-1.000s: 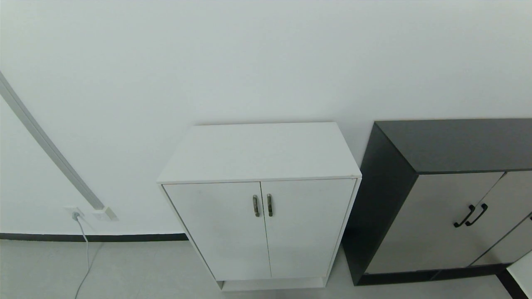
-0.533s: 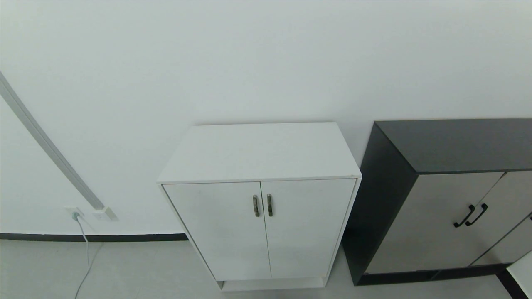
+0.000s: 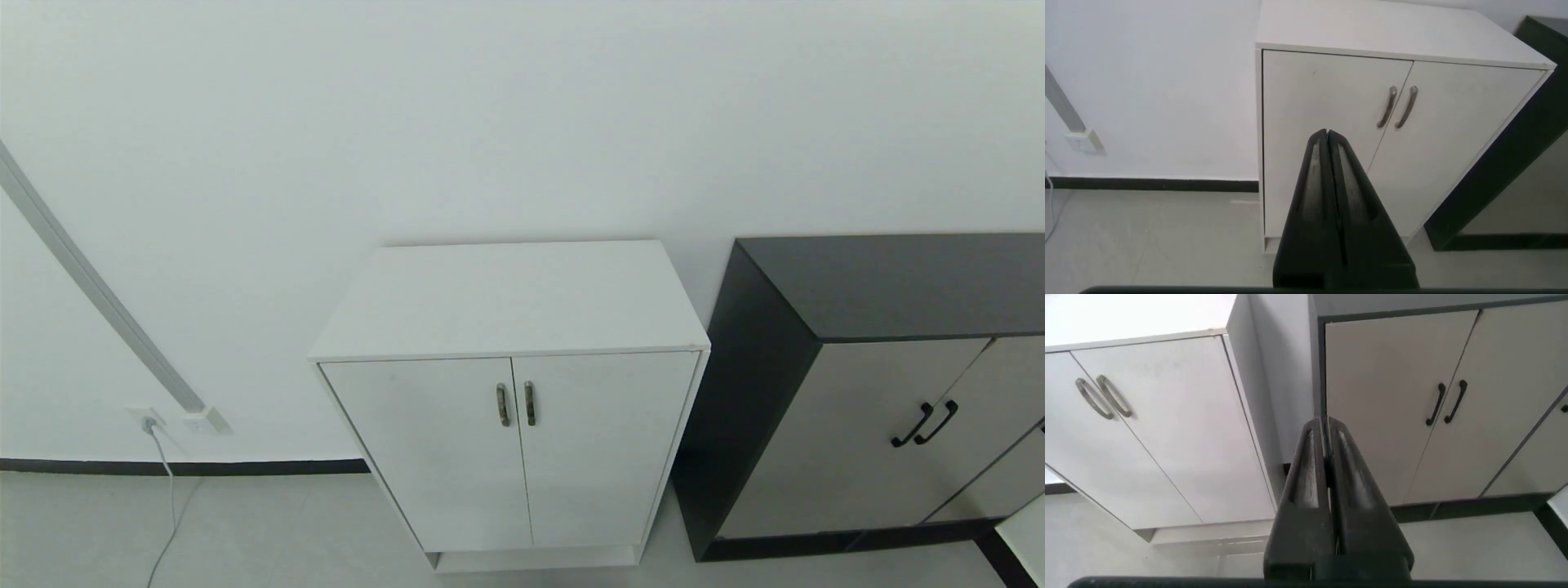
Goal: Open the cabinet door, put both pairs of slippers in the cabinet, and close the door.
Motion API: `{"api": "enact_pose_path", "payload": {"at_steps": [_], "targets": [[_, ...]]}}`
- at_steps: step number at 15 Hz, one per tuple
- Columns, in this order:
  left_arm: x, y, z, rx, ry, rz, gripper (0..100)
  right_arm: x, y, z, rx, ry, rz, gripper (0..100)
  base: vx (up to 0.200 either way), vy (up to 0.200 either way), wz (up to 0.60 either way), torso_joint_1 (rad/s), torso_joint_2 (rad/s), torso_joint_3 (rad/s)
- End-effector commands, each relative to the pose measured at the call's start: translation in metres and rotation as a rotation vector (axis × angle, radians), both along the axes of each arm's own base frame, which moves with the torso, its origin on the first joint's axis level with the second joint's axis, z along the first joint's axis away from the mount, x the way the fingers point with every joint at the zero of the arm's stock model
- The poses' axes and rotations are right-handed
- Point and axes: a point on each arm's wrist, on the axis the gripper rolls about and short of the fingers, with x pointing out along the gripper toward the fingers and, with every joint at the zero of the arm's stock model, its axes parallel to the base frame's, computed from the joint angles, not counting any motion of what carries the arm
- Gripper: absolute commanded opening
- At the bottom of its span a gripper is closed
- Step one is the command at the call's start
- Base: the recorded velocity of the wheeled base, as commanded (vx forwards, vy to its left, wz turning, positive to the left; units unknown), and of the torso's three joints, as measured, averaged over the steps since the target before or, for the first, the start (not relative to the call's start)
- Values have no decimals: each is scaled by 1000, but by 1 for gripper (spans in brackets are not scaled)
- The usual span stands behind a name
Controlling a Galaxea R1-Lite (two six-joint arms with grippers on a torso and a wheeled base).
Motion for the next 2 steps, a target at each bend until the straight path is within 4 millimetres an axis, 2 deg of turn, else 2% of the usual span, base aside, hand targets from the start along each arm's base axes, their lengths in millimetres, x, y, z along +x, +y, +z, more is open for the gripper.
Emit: {"api": "enact_pose_path", "payload": {"at_steps": [1, 2], "targets": [[0, 0, 0, 0, 1, 1, 0, 0, 0, 0, -2, 3, 2, 0, 0, 0, 0, 0, 0, 0], [0, 0, 0, 0, 1, 1, 0, 0, 0, 0, -4, 4, 2, 0, 0, 0, 0, 0, 0, 0]]}}
